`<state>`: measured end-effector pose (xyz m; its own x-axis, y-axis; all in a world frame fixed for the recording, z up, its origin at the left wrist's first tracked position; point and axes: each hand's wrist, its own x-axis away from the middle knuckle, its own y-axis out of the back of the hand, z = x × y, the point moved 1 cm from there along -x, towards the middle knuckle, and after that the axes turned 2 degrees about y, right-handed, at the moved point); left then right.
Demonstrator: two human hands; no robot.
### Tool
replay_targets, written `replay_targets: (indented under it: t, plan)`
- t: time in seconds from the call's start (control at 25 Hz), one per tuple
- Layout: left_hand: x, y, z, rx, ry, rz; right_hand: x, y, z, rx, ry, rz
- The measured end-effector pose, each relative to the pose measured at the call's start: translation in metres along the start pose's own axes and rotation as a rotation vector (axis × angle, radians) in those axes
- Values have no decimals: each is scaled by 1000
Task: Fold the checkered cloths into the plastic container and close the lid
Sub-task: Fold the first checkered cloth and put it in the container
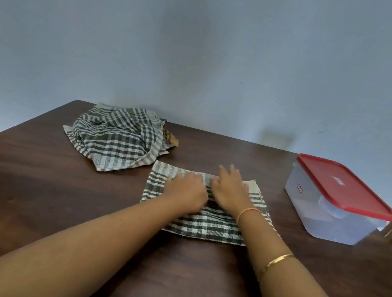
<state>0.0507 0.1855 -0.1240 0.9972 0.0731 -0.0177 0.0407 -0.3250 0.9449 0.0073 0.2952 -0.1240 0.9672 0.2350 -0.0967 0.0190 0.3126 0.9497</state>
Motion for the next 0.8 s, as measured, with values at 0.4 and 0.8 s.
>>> replay_targets:
  t: [0.4,0.8]
  plan:
    - [4,-3,31,-57,145,-56,4,-3,-25,2,-33,19]
    - [-19,42,64,573,494,-2,65,30,96,-93,329,261]
